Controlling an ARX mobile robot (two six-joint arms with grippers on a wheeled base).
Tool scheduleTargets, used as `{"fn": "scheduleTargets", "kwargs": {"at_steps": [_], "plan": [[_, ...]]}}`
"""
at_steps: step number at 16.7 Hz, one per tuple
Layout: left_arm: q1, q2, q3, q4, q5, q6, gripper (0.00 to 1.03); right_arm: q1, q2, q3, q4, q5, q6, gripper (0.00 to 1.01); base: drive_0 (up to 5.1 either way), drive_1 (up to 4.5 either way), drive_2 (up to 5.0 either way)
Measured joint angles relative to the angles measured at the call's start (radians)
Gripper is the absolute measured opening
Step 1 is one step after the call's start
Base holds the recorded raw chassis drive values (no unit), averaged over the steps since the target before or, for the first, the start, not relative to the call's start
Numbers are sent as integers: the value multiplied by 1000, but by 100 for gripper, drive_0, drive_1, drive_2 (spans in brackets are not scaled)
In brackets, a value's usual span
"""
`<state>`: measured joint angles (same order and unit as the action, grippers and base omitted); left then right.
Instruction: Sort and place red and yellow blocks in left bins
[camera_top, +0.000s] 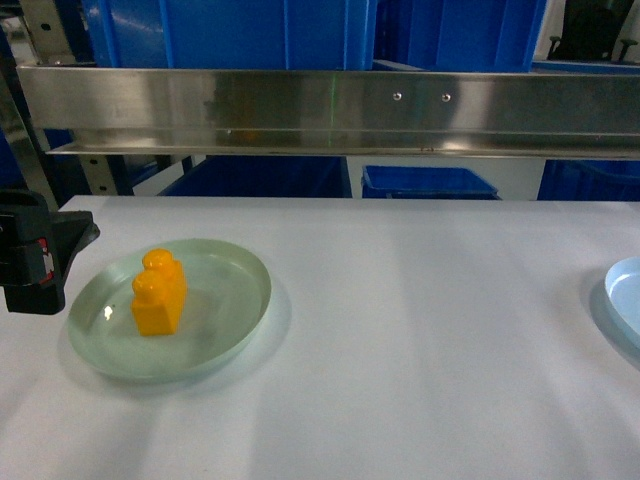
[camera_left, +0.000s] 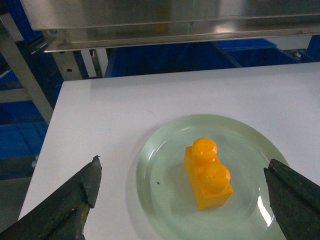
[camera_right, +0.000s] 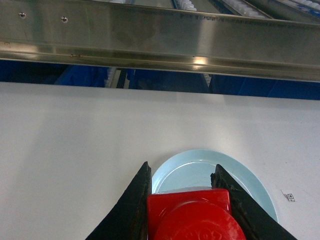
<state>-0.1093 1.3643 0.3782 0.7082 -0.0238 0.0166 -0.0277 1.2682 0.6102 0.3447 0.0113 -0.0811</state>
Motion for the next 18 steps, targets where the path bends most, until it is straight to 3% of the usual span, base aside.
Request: {"fn": "scheduleTargets", "kwargs": {"at_steps": [2, 6, 16, 18], "plan": [[0, 0, 0, 0, 1, 0, 98, 0, 0, 6, -7, -5, 1, 29, 0, 0, 0], [0, 0, 0, 0, 1, 0, 98, -2, -11, 10, -16, -31, 59, 29, 0, 0, 0], [0, 0, 0, 0, 0, 0, 98, -2, -13, 11, -16, -31, 65, 29, 0, 0, 0], [8, 0, 8, -59, -35, -9, 98, -2, -13, 11, -16, -31, 65, 29, 0, 0, 0]]}}
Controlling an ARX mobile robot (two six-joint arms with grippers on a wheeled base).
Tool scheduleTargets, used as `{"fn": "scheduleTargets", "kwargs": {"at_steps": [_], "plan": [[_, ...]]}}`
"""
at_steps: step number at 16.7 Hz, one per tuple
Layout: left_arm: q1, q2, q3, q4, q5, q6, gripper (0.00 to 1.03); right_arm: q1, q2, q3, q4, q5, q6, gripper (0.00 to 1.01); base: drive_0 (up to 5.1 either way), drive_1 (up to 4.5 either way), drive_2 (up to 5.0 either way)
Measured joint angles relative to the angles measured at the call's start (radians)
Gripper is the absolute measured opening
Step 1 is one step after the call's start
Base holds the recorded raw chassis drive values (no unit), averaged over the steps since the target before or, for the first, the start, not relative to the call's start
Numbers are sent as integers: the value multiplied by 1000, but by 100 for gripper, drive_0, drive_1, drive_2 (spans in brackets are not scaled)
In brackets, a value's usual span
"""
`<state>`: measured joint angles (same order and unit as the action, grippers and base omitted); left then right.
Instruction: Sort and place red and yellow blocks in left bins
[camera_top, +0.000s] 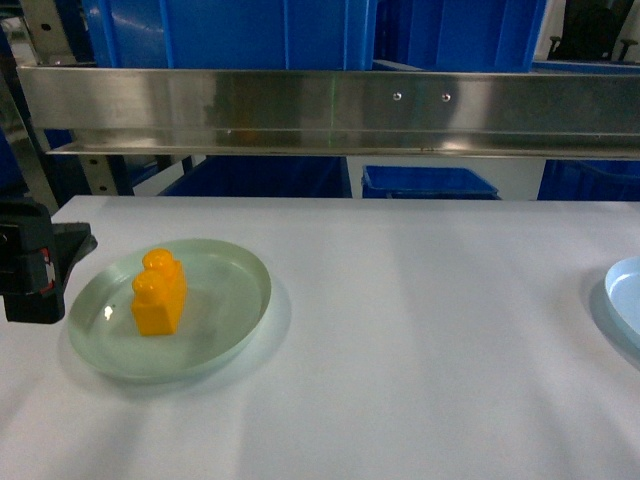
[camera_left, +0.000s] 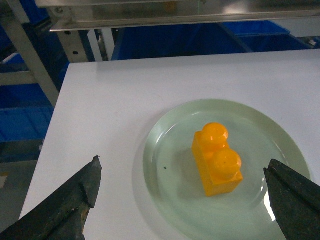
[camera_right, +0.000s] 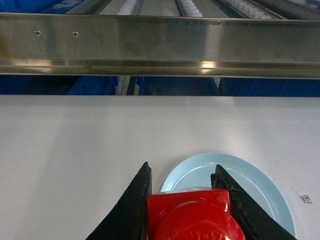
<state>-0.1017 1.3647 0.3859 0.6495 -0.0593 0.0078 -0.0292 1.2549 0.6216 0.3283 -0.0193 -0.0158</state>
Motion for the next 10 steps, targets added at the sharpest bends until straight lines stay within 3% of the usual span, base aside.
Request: {"fn": "scheduleTargets", "kwargs": {"at_steps": [4, 7, 10], "plan": [[-13, 62, 204, -100, 5, -28, 98, 0, 0, 0, 0, -1, 0, 29, 0, 0, 0], [-28, 169, 366, -334, 64, -144, 98, 0, 0, 0, 0, -1, 0, 29, 0, 0, 0], [-29, 268, 441, -484, 47, -248, 98, 0, 0, 0, 0, -1, 0, 29, 0, 0, 0]]}}
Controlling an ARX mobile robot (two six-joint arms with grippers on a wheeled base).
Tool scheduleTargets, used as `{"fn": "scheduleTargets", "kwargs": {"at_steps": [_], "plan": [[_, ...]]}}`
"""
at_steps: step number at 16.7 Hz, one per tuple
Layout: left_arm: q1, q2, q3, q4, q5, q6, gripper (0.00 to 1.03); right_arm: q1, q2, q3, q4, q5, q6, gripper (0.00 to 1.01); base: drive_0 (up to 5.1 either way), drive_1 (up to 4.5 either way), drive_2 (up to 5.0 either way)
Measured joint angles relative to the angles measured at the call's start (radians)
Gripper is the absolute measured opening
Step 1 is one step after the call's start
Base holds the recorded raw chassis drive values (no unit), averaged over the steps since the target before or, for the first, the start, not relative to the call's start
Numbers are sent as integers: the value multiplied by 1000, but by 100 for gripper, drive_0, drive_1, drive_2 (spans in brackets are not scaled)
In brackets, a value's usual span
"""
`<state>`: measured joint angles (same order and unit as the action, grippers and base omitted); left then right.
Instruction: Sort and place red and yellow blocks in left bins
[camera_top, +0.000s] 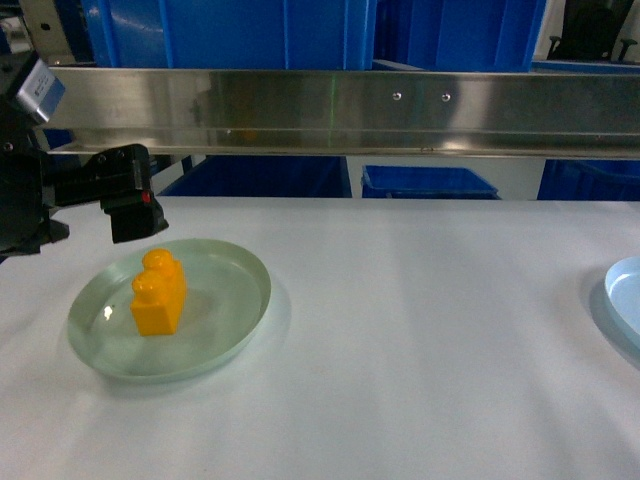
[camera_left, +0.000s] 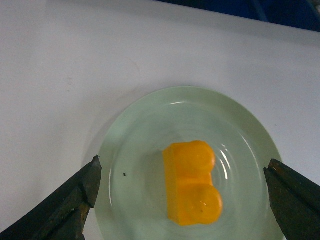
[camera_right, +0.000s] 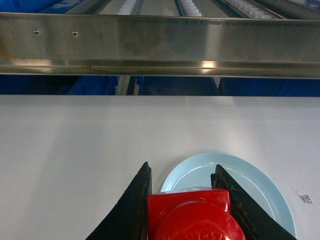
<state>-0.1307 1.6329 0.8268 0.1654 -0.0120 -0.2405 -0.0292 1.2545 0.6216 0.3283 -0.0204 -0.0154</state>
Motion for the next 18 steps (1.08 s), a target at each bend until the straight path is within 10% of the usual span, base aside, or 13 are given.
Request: {"fn": "scheduleTargets", "kwargs": {"at_steps": [8, 18], "plan": [[-82, 115, 60, 47, -166, -9, 98, 0, 0, 0, 0, -1, 0, 29, 0, 0, 0], [-103, 251, 10, 178, -260, 128, 98, 0, 0, 0, 0, -1, 0, 29, 0, 0, 0]]}}
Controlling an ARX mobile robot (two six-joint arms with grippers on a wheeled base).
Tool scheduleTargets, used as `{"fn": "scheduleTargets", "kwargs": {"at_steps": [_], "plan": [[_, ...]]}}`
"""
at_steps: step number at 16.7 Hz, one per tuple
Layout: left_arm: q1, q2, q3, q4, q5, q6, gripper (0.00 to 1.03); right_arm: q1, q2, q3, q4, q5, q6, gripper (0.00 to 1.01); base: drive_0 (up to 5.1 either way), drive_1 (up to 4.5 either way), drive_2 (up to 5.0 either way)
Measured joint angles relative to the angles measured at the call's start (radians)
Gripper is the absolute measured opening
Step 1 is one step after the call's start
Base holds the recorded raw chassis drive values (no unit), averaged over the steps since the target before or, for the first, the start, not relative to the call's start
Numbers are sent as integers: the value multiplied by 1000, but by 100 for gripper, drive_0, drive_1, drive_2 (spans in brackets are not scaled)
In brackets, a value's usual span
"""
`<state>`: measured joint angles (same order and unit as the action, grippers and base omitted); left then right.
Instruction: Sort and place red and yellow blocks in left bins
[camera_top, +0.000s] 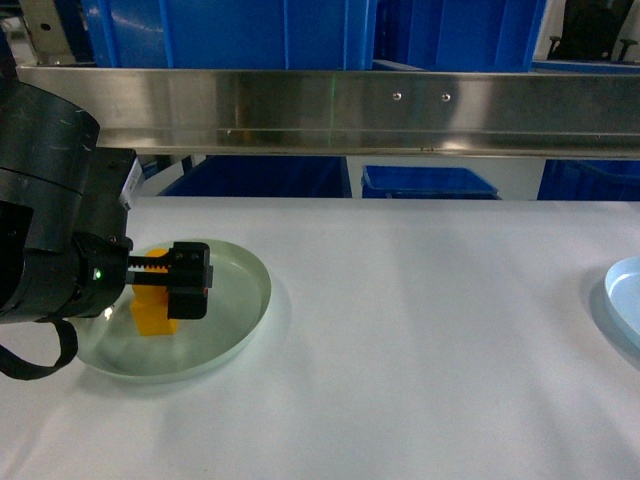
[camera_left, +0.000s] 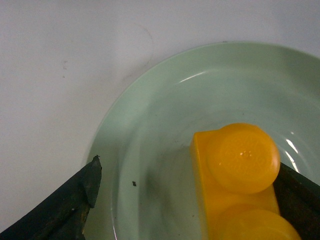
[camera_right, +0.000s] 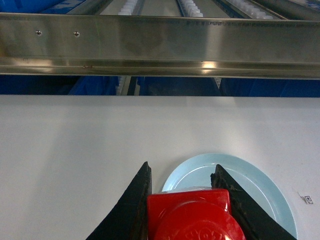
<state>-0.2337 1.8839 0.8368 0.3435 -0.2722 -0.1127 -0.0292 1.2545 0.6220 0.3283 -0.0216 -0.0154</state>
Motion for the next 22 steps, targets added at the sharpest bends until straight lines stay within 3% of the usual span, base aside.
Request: {"fn": "scheduleTargets", "kwargs": {"at_steps": [3, 9, 10, 14, 17, 19, 22], "plan": [[5, 17, 2, -13, 18, 16, 95, 0, 0, 0, 0, 0, 0, 29, 0, 0, 0], [9, 45, 21, -27, 55, 1, 34, 0, 0, 0, 0, 0, 0, 29, 0, 0, 0], [11, 45, 22, -19, 56, 0, 29, 0, 0, 0, 0, 0, 0, 29, 0, 0, 0], [24, 11, 22, 31, 64, 19, 29, 0, 0, 0, 0, 0, 0, 28, 0, 0, 0], [34, -92, 24, 105, 82, 66, 29, 0, 0, 0, 0, 0, 0, 28, 0, 0, 0], [42, -173, 15, 128, 111, 96, 29, 0, 0, 0, 0, 0, 0, 28, 0, 0, 0], [69, -320, -48, 43, 190, 95, 29, 0, 0, 0, 0, 0, 0, 28, 0, 0, 0]]}}
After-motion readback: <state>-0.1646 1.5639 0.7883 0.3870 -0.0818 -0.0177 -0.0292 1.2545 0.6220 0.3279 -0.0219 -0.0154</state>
